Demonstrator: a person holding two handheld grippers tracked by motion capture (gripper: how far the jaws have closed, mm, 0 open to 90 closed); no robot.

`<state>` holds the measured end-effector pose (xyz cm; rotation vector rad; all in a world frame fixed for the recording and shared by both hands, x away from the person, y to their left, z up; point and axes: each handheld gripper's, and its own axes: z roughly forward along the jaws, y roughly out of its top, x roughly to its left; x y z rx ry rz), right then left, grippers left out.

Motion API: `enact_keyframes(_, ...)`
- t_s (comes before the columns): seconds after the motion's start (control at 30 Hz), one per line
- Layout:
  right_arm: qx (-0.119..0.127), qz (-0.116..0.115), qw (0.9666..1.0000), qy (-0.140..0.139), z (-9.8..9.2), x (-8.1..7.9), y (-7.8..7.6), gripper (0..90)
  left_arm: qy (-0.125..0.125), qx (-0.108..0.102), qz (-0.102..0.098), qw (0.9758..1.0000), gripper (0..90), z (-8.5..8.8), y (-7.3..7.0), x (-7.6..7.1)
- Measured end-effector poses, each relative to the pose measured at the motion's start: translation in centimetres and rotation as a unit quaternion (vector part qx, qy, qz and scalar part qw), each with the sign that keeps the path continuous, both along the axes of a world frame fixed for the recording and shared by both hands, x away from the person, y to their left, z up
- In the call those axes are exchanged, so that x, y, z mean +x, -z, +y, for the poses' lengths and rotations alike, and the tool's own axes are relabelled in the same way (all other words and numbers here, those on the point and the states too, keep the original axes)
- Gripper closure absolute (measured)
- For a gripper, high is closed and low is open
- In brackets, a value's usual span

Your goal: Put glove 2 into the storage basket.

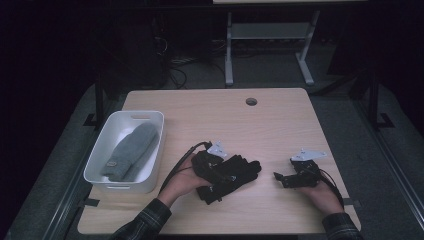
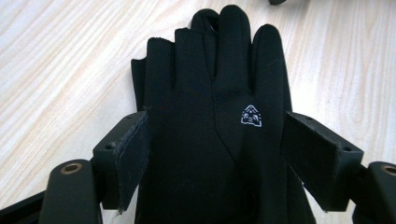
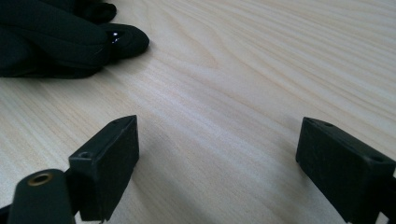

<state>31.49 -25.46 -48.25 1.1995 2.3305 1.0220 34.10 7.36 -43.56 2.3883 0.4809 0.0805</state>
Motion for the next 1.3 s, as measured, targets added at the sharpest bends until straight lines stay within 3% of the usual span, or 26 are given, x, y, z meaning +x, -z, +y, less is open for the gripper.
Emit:
enact_keyframes(0.2,0.000,0.000,1.0000,0.000,0.0,0.0,0.0,13.0,-0.007,0.012,-0.003,0.9999,21.7,-0.2,0.7,0.3)
enact_keyframes(0.3,0.000,0.000,1.0000,0.000,0.0,0.0,0.0,13.0,0.000,0.032,-0.005,0.9995,21.1,-0.4,1.4,0.4)
enact_keyframes(0.33,0.000,0.000,1.0000,0.000,0.0,0.0,0.0,13.0,-0.006,0.026,-0.001,0.9997,20.9,-0.6,1.7,0.3)
enact_keyframes(0.4,0.000,0.000,1.0000,0.000,0.0,0.0,0.0,13.0,0.001,0.036,-0.001,0.9993,20.2,-0.7,1.9,0.4)
enact_keyframes(0.53,0.000,0.000,1.0000,0.000,0.0,0.0,0.0,13.0,-0.010,0.029,0.003,0.9995,16.7,-0.7,2.5,0.4)
enact_keyframes(0.57,0.000,-0.001,1.0000,0.000,0.0,0.0,0.0,13.0,-0.006,0.037,0.004,0.9993,15.3,-0.6,2.5,0.6)
enact_keyframes(0.6,0.000,0.000,1.0000,0.000,0.0,0.0,0.0,13.0,-0.010,0.031,0.012,0.9994,14.3,-0.5,2.7,0.7)
enact_keyframes(0.73,0.000,0.000,1.0000,0.000,0.0,0.0,0.0,13.1,-0.007,0.022,0.013,0.9996,15.0,-0.4,2.8,0.7)
enact_keyframes(0.93,0.000,0.000,1.0000,0.001,0.0,0.0,0.0,13.1,0.017,0.011,0.016,0.9997,37.8,-0.2,2.5,0.3)
enact_keyframes(1.07,-0.001,0.000,1.0000,0.001,0.0,0.0,0.0,13.1,0.030,0.006,0.039,0.9988,60.4,-0.1,2.3,0.3)
enact_keyframes(1.3,-0.001,0.000,1.0000,0.001,0.0,0.0,0.0,13.2,0.018,0.004,0.055,0.9983,69.1,-0.1,1.9,0.3)
